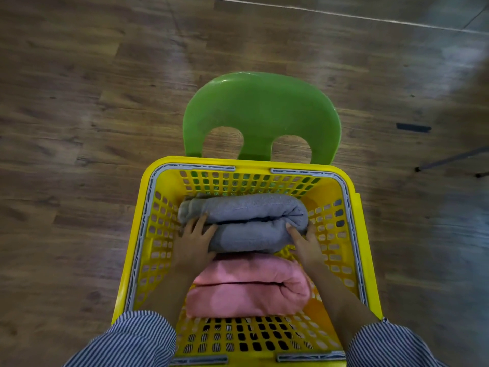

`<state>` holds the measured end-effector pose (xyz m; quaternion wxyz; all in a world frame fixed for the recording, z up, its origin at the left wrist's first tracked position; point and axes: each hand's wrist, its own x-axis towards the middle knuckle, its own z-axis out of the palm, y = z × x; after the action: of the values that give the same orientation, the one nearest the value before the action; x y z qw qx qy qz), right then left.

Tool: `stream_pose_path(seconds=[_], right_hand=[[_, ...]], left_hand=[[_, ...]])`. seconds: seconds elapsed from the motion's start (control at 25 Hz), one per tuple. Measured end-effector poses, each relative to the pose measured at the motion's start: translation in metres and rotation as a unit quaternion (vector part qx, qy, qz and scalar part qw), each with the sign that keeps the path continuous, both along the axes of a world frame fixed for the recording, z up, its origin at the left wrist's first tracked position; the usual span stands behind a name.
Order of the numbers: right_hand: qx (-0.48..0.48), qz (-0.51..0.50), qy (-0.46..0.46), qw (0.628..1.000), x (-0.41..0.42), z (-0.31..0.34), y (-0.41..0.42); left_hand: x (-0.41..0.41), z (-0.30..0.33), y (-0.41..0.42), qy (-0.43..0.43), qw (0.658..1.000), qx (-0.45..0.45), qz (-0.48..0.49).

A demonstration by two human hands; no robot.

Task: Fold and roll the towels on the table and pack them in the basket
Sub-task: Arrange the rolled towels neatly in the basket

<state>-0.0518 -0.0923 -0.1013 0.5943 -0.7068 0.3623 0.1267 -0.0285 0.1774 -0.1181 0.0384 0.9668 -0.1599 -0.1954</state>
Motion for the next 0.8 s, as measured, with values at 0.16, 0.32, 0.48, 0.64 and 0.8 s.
stream_pose_path(seconds=[0.16,0.32,0.48,0.64,0.8], right_hand=[[-0.017,0.074,0.004,0.997,-0.007,0.003,-0.003],[0.008,0.1,0.02,0.995,-0.019,0.008,-0.001],[-0.116,0.305,0.158,0.932,-0.051,-0.015,-0.017],[-0.194,0.426,0.204,0.86,-0.072,-0.035,-0.017],[-0.209,0.41,0.132,0.878,-0.072,-0.035,-0.004]], left_hand=[[-0.007,-0.002,0.01,-0.01,1.0,0.002,0.027],[-0.025,-0.003,0.003,-0.055,0.996,-0.008,0.071],[-0.06,-0.016,-0.003,-0.08,0.983,-0.081,-0.144],[-0.073,-0.046,0.001,0.137,0.988,0.004,-0.066],[-0.074,-0.051,0.015,0.093,0.996,-0.006,-0.014]])
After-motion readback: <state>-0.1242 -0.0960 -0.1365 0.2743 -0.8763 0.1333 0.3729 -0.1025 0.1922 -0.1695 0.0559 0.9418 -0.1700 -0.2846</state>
